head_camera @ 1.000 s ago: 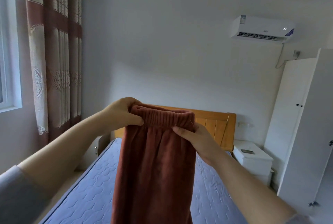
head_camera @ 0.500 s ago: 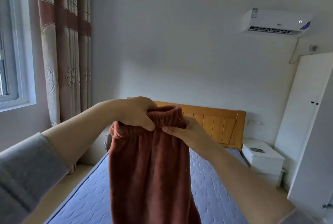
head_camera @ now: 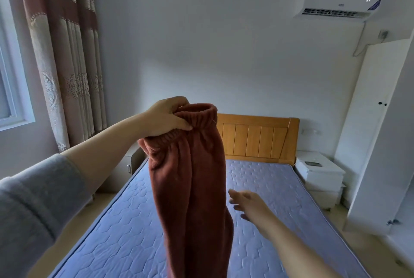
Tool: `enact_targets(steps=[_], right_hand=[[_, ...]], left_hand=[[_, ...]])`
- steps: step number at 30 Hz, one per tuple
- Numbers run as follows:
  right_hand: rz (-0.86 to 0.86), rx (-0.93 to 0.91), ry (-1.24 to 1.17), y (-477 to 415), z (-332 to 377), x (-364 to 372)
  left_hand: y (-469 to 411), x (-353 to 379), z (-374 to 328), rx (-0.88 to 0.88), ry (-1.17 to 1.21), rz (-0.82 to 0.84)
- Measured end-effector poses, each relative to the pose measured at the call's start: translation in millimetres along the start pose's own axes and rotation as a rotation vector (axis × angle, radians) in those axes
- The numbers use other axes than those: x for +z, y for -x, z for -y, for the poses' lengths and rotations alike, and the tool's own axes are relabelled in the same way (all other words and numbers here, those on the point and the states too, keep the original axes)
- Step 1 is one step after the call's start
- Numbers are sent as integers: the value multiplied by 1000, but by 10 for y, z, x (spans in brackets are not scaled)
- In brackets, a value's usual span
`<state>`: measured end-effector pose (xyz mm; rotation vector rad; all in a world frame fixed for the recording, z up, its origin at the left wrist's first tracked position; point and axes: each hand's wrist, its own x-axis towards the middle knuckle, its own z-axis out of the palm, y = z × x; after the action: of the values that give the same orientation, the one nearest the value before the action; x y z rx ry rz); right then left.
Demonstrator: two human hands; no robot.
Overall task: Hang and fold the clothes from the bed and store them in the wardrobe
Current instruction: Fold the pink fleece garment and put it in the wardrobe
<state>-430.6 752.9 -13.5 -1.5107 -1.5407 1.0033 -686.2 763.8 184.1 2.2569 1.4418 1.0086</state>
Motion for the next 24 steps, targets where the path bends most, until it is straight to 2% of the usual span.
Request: enact_targets(steps=[4,11,14,17,24], right_hand=[[57,121,-112,56,-346,264],[-9,247,-144,-3,-529,438],[7,366,-319,-29,-581,430],[152,500,-577,-25,-611,389],[174,563,-804,-54,-699,235]], left_hand=[[-62,201,35,-6,-24,-121],[-53,260,61,-12,74,-146],[-30,198,37,-37,100,-159],[-20,186,43,-60,99,-175],[-69,200,144,-85,93,-236]])
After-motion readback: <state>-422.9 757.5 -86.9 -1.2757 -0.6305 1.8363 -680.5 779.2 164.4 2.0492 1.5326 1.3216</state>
